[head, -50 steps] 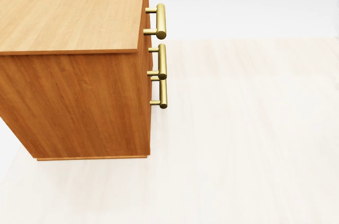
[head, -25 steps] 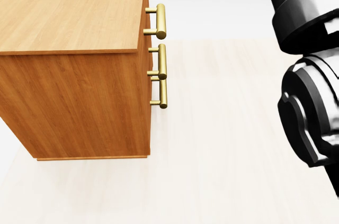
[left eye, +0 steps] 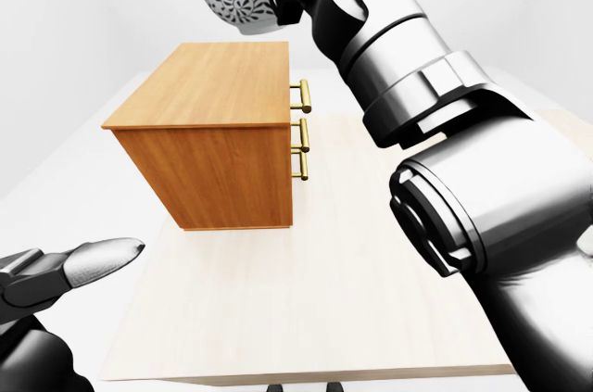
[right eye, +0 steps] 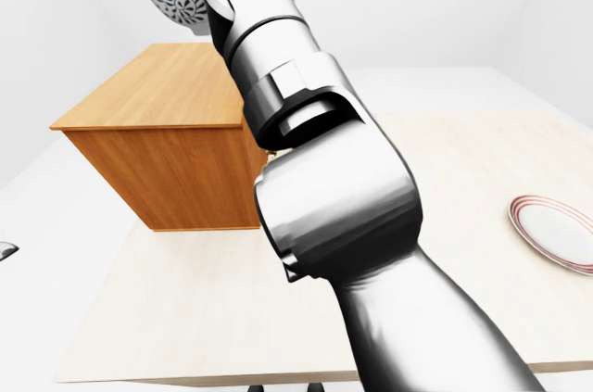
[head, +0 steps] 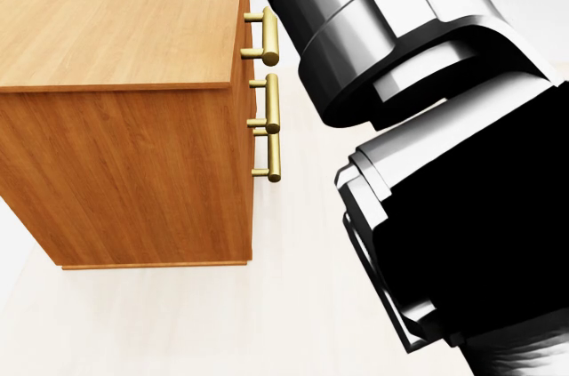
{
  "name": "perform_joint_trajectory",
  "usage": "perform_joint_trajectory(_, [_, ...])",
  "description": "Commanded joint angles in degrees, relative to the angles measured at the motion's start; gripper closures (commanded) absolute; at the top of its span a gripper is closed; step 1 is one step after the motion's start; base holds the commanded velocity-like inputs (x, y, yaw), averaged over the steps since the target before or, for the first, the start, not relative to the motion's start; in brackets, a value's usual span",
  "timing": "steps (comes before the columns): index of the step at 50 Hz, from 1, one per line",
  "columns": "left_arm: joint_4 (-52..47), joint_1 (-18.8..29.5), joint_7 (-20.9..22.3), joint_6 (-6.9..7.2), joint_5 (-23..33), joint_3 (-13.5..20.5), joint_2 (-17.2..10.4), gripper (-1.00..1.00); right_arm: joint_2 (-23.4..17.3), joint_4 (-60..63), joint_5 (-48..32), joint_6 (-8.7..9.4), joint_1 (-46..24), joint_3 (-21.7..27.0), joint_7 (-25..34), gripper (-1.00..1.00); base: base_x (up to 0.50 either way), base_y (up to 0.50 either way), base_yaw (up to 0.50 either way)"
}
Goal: Put the bowl on top of the cabinet.
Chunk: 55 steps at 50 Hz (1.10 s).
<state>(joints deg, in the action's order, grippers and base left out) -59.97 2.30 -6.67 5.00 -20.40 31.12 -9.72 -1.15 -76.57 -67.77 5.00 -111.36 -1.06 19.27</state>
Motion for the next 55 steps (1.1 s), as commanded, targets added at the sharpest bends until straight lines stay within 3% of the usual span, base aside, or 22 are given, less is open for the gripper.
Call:
perform_joint_trajectory(1, [0.0, 0.1, 0.0, 0.00, -0.4, 0.1, 0.0, -1.00, 4.4, 0.9, 3.3, 0.00, -1.4, 0.0, 0.6, 1.00, 0.00, 0.00, 0.00])
perform_joint_trajectory(23, [0.0, -0.1, -0.1, 0.00, -0.6, 0.1, 0.1, -1.00, 7.7, 0.8, 6.0, 0.00, 3.2, -1.7, 4.4, 1.00, 0.00, 0.00, 0.00])
perform_joint_trajectory(55, [0.2, -0.2, 0.4, 0.00, 0.2, -0.2, 0.7, -1.00, 7.4, 0.6, 5.7, 0.00, 6.4, -2.2, 4.6, 1.00, 0.00, 0.00, 0.00])
